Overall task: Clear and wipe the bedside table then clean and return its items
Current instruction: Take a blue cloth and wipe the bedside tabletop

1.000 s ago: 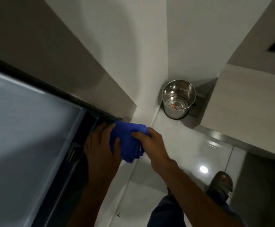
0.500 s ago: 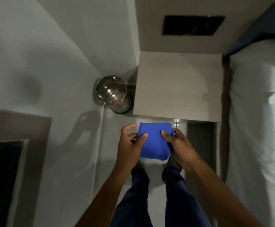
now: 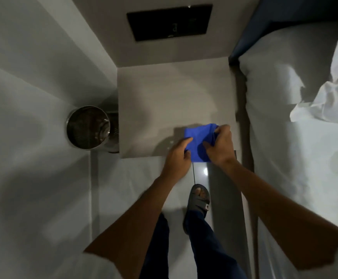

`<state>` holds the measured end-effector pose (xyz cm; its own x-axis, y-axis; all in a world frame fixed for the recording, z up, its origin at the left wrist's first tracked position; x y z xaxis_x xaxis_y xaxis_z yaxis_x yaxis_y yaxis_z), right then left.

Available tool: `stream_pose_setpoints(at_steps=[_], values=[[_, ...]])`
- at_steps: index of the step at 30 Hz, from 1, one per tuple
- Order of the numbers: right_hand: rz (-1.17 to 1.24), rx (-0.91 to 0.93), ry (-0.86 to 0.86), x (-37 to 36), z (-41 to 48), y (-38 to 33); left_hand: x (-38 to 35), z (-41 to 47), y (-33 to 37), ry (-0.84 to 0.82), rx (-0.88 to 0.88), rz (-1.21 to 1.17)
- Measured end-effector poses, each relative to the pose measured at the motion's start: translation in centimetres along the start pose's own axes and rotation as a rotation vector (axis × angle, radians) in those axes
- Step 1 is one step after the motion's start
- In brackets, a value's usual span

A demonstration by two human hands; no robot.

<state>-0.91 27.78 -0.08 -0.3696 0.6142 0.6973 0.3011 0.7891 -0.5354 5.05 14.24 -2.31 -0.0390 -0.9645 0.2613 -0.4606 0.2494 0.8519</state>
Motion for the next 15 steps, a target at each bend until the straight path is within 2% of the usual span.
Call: stream_pose_setpoints(at_steps=[3, 6, 8, 9, 12, 15], values=[[-0.1, 0.044, 0.022, -2.2, 4.5, 2.3, -1.6, 4.8, -2.8, -0.048, -0.015, 0.102], [-0.4, 0.074, 0.146, -2.9, 6.5, 3.9, -0.2, 7.0, -3.8, 0.149, -0.189, 0.375], [-0.577, 0.18, 0.248, -3.2, 7.0, 3.7, 2.4, 8.4, -4.4, 0.259, -0.336, 0.521], [-0.642, 0.27, 0.247, -3.7, 7.1, 3.2, 3.9, 9.1, -5.2, 0.265, -0.378, 0.615], [-0.818, 0.51, 0.154, -6.7, 8.4, 2.4, 8.4, 11.7, -8.4, 0.161, -0.342, 0.907], [-0.961, 0.535, 0.094, -9.3, 10.4, 3.3, 11.1, 12.6, -11.4, 0.07, -0.261, 1.014]])
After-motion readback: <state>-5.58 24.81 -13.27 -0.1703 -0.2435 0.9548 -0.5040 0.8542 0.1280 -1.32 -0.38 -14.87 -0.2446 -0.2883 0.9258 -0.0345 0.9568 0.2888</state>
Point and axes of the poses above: each hand's wrist, its own z-axis towards the middle knuckle, its own x-axis out of the back of the hand, y = z × x, the point moved 3 cm from there along z, towards the middle knuckle, and after that the axes turned 15 degrees about -z, right-handed, at the moved point
